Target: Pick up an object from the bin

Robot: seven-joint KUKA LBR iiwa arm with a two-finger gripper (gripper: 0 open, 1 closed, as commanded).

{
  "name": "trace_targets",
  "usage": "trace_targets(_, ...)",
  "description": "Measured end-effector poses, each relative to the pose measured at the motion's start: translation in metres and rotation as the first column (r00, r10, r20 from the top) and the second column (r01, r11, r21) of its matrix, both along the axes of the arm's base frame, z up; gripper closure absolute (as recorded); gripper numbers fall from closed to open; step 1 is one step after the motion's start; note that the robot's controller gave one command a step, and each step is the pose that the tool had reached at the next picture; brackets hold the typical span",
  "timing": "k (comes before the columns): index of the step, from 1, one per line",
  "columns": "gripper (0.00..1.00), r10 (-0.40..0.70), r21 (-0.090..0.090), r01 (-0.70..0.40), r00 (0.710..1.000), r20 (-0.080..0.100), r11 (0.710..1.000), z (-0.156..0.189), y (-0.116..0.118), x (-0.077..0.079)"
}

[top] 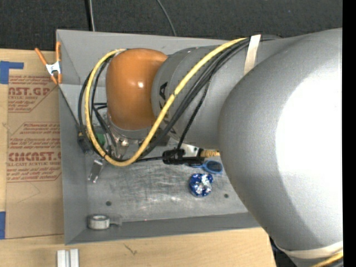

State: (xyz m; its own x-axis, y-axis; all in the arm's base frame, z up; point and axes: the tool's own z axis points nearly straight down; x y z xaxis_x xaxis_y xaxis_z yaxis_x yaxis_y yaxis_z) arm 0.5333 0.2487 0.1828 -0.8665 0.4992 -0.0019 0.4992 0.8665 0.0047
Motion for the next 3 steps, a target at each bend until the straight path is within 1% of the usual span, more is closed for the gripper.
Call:
trace_targets(1, 0.00, 0.040, -0.008, -0.040, 0.999, -0.007, 0.999, -0.106, -0.076, 0.021)
trace_targets(2, 0.00, 0.214, -0.006, -0.214, 0.977, -0.004, 0.977, -0.078, -0.130, -0.007)
trace_targets(3, 0.00, -0.001, 0.000, 0.001, 1.000, -0.002, 1.000, -0.044, -0.064, 0.010)
